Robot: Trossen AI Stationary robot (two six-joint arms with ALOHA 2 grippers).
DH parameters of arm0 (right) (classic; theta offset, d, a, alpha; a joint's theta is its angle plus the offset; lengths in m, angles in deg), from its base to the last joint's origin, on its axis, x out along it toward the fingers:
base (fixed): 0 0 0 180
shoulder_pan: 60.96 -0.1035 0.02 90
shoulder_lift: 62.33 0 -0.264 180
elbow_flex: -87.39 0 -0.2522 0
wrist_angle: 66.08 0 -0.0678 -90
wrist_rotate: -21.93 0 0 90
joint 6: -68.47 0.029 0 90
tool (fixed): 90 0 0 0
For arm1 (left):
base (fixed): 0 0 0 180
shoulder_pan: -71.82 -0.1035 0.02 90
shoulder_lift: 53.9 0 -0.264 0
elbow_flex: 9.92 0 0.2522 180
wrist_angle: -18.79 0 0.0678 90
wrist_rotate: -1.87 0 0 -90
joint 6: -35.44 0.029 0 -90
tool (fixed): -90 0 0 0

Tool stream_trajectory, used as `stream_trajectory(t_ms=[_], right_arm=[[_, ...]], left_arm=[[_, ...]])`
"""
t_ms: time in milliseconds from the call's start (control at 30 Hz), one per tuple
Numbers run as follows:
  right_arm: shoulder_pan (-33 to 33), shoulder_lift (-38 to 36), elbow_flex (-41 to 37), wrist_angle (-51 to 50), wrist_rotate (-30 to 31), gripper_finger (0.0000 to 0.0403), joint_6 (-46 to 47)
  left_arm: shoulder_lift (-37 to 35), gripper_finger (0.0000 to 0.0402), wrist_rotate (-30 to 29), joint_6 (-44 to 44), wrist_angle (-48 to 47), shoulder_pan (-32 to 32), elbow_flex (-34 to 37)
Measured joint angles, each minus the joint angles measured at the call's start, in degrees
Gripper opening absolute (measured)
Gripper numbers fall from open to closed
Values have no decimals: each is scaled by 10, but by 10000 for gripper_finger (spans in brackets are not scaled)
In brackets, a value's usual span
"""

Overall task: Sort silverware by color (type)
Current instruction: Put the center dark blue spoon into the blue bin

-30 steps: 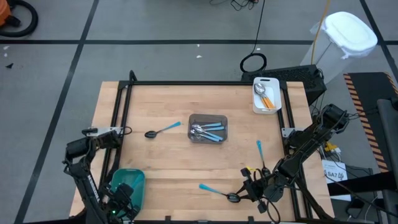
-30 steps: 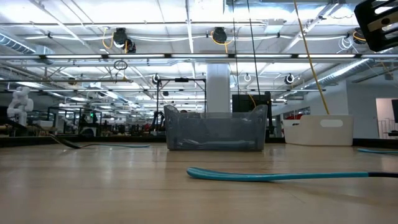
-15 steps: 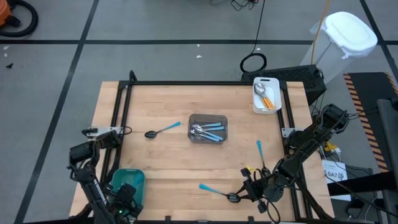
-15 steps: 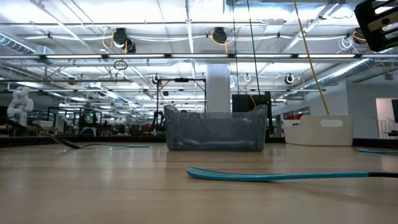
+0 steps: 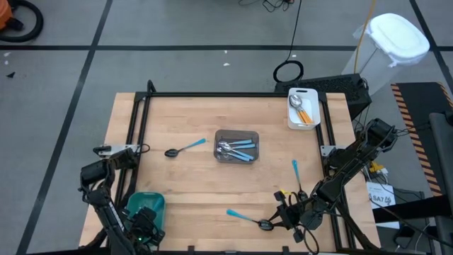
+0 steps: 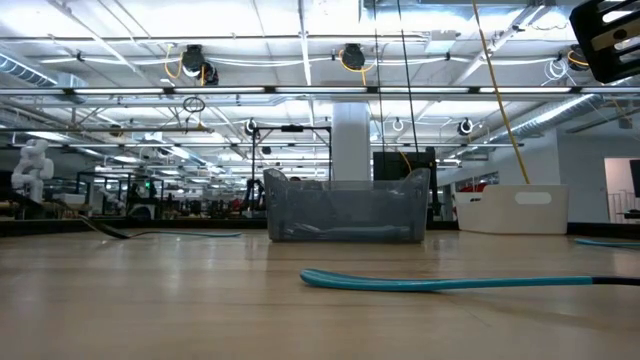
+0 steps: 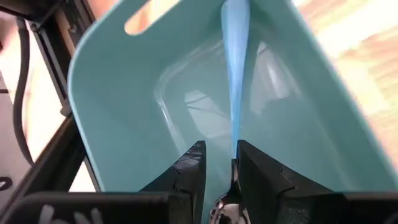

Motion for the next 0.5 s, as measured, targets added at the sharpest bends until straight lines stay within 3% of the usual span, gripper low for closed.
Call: stream_trajectory(t_ms=[133, 500], right_arm=[[0, 0, 0, 0, 0, 75, 1], [1, 0, 0, 0, 16, 75, 1]], left_arm=[[-1, 92, -18, 19, -10, -12, -34], [-1, 93, -188, 131, -11, -52, -123]])
